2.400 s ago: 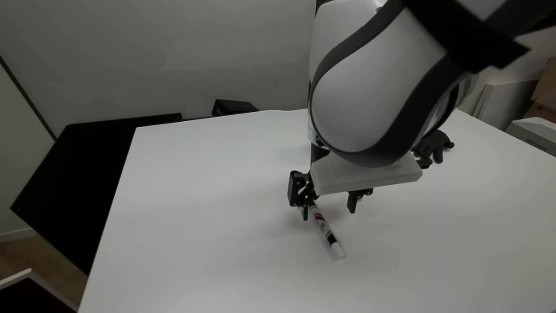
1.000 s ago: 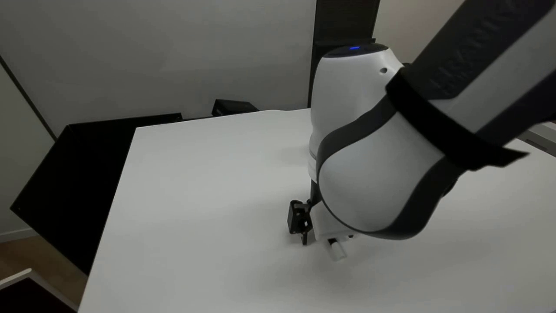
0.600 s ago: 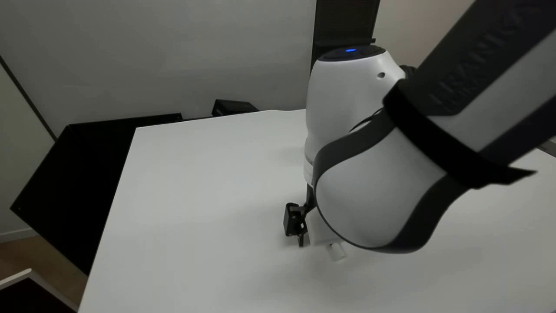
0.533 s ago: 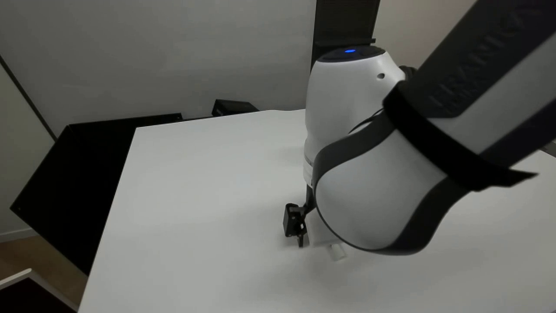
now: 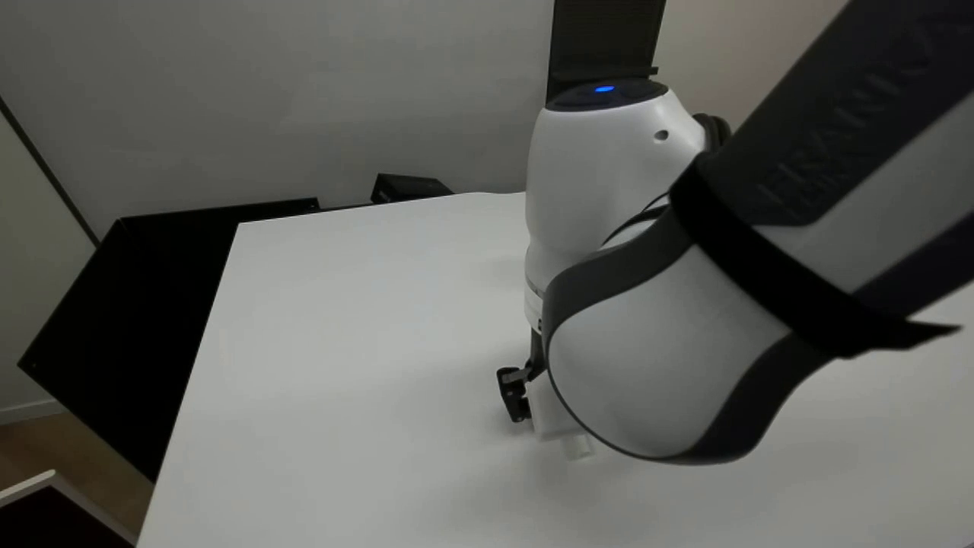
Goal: Pick up the pen from the table and put it in the cup. Pick up the pen from the cup and put the pen back on the table. Pick up the pen from the table and put it back in the cup.
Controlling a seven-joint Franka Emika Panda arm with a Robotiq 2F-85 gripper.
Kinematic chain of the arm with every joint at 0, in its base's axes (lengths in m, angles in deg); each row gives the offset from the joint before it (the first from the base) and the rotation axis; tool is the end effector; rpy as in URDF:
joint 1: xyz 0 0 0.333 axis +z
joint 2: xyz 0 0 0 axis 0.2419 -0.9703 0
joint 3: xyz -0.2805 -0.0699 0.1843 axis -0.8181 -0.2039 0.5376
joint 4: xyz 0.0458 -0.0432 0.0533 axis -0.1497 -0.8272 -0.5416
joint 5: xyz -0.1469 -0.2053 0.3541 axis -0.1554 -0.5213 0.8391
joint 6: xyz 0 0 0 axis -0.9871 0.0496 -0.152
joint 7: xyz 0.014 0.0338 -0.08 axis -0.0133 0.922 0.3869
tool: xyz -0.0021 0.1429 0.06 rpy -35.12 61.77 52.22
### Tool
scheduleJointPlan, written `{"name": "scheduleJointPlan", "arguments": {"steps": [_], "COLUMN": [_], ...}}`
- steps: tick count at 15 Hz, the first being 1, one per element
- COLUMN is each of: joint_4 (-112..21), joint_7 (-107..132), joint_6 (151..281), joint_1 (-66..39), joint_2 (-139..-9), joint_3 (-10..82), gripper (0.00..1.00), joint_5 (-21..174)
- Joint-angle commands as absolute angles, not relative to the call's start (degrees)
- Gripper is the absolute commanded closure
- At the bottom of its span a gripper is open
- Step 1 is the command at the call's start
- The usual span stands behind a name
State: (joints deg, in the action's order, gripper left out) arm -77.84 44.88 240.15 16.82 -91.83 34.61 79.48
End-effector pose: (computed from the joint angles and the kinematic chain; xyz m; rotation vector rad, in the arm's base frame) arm 0.5265 0.2442 0.0471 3.0851 -0.3014 0.0445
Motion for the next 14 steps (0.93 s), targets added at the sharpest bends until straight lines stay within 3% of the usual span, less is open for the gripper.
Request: {"name": "scheduleJointPlan", "arguments": {"steps": [1,5,14], "joint_4": [-79.0,-77.8,-70.6], "joint_7": [48.3,46.4,44.0], "joint_6": [240.6,237.4,226.3], "joint_1": [18.2,15.7,6.7], "joint_2": [-91.4,-91.1,-87.3], "joint_3": [33.1,34.4,34.7], "gripper": [0.75,0.95,0.93], "joint_5": [77.4,78.3,79.2]}}
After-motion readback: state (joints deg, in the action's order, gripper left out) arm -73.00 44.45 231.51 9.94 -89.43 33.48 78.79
